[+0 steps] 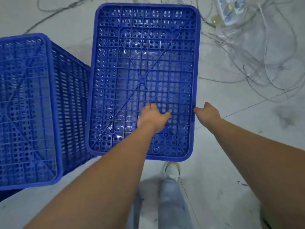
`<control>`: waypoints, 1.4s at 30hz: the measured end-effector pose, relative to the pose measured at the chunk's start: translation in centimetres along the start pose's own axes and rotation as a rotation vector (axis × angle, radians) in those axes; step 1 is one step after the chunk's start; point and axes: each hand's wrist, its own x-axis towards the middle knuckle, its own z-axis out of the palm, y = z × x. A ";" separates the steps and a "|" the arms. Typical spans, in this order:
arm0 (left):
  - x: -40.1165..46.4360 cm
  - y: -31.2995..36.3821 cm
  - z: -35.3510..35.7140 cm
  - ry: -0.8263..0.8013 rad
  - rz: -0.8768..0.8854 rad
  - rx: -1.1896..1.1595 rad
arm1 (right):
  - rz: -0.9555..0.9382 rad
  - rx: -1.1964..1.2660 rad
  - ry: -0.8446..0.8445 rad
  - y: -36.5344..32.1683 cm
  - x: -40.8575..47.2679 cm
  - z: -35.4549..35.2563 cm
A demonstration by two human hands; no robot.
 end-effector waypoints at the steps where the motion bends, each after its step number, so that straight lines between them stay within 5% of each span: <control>1: 0.4 0.7 1.1 0.006 0.009 0.017 | 0.041 0.067 -0.001 0.4 0.8 0.2; 9: 1.8 6.1 7.6 0.066 -0.067 0.114 | 0.212 0.677 -0.179 2.7 2.9 1.4; 25: -2.4 7.3 5.1 0.238 -0.259 0.004 | 0.152 0.665 -0.227 2.3 -1.3 0.1; 38: -6.5 2.7 -3.2 0.060 -0.260 -0.013 | 0.075 0.618 -0.334 -2.7 -8.1 1.8; 42: -7.1 -0.1 -5.1 0.083 -0.258 -0.056 | 0.095 0.645 -0.193 -3.9 -8.2 3.9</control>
